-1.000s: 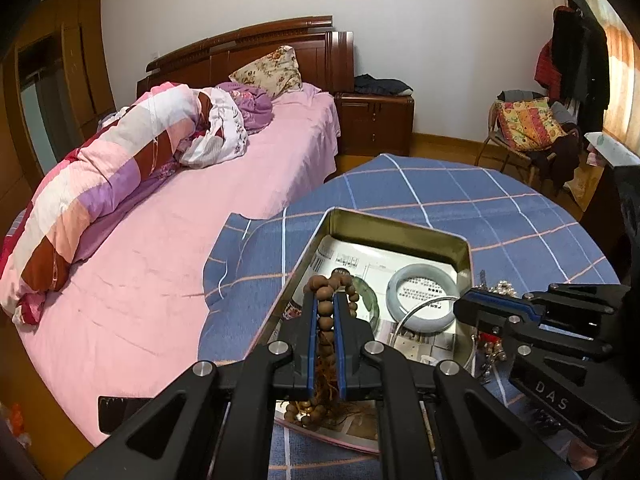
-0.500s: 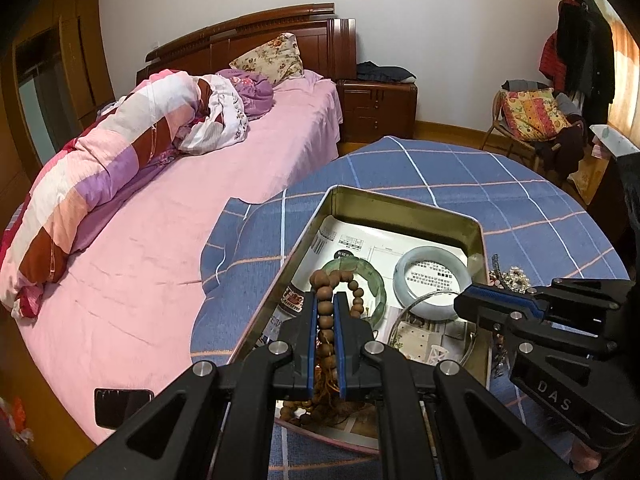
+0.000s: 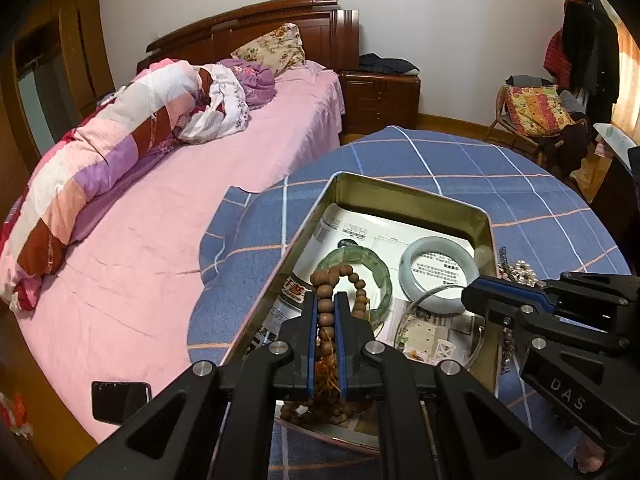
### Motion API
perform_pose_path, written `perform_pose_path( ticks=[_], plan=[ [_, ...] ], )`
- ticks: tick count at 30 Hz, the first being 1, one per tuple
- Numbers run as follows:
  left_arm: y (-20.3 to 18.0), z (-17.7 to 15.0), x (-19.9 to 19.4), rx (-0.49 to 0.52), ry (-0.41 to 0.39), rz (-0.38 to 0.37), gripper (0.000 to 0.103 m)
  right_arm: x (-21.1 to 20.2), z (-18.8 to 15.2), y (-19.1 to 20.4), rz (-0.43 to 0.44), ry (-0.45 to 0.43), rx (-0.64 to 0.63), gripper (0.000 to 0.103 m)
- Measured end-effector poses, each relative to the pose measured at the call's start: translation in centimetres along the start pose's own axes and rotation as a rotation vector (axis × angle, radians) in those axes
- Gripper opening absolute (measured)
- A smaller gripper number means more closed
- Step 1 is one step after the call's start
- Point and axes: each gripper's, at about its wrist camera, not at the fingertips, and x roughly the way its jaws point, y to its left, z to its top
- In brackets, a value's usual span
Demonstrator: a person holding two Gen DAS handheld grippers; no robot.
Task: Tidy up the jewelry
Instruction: 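Lower the prayer beads into the tin and open the left tool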
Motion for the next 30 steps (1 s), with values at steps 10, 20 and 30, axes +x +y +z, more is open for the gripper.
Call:
perform_pose_path(
  ticks=[10, 20, 30],
  plan=[
    [0.0, 0.0, -0.6, -0.028, -0.008, 0.019, 0.065, -0.9, -0.1, -0.5, 0.016, -0.029, 0.008, 0.029],
    [0.0, -0.1, -1.0, -0.066, -0.018, 0.041, 0.065, -4.8, -0.7, -4.9, -0.028, -0.080, 0.082, 0.060],
    [-2.0, -1.3, -2.5, -0.077, -0.049, 0.013, 0.065, -8.2, -5.1, -9.0, -0.111, -0.062, 0.141, 0.067]
  ],
)
